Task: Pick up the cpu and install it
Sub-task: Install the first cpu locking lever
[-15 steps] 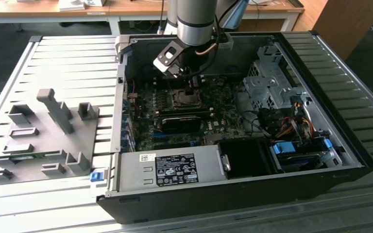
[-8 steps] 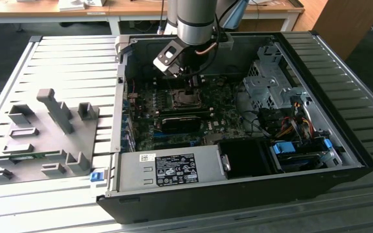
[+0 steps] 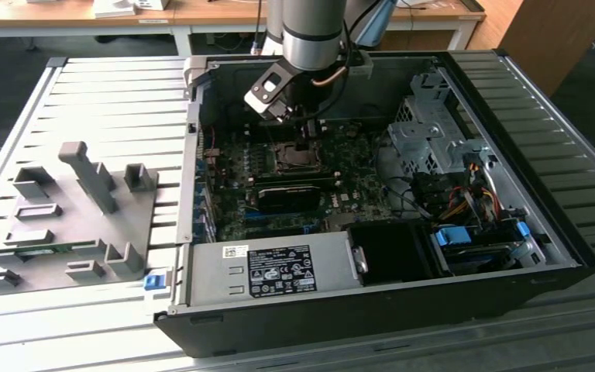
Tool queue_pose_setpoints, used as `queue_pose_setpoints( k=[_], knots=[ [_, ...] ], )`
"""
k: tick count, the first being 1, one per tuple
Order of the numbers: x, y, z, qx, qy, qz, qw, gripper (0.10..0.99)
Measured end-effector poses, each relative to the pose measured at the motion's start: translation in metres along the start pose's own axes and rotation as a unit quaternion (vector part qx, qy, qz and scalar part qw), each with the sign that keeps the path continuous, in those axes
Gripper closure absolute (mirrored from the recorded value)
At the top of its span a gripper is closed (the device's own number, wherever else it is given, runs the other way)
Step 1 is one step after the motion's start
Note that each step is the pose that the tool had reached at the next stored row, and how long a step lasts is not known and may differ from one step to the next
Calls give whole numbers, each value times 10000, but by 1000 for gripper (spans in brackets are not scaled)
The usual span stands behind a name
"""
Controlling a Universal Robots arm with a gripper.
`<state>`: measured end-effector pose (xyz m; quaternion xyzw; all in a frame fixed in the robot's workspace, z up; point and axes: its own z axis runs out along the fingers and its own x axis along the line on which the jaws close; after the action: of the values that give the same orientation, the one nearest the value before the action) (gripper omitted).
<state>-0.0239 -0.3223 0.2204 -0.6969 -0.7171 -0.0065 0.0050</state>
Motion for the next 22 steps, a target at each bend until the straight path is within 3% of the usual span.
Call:
queue_pose_setpoints(
  k=[22],
  knots=[
    [1, 0, -86, 1, -1, 0, 10000, 980]
  ],
)
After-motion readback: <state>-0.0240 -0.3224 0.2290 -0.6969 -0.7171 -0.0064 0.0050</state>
